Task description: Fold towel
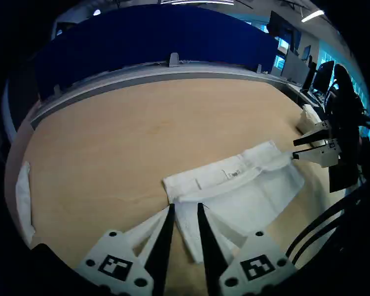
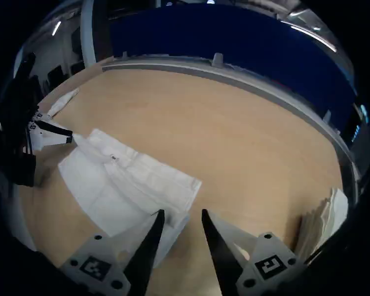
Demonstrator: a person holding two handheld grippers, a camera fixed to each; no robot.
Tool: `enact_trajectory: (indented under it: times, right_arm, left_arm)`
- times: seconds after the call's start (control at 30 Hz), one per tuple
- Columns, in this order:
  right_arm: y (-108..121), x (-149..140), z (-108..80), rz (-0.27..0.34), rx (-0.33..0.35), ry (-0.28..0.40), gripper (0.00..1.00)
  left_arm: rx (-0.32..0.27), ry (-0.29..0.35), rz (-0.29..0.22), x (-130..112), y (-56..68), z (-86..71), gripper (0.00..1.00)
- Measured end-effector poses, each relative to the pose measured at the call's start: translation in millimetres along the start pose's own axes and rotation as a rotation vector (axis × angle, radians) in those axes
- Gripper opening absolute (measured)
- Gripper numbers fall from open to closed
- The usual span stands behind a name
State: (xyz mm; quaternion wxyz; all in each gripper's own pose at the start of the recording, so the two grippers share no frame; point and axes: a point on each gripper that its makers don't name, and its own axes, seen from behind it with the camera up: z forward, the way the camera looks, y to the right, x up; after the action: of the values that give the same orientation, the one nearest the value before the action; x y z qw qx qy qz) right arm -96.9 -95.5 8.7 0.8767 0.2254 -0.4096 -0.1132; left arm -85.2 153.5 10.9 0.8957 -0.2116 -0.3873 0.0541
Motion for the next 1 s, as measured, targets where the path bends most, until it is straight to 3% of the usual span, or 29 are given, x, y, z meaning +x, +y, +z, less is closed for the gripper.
enact_trajectory:
  times: [0.17,0.23,0.57,1.0]
  right_arm:
    - [4.8,6.7,-4.9,0.003,-0.026,0.037,0.88]
    - [6.0,9.1,-7.9,0.006,-0.033,0.050,0.93]
    - [-1.1,11.0,-29.5,0.003,-0.037,0.089,0.99]
    - [-22.3,-17.8,-57.4,-0.030,-0.020,0.068,0.99]
  left_arm:
    - [0.014,0.006,0.030,1.7,-2.4,-6.1,0.78]
    - [0.018,0.010,0.034,1.6,-3.3,-9.2,0.84]
    - [0.041,0.033,0.004,-3.6,-6.4,-33.5,0.87]
    - [0.106,0.028,-0.040,-36.5,-10.2,-86.4,0.87]
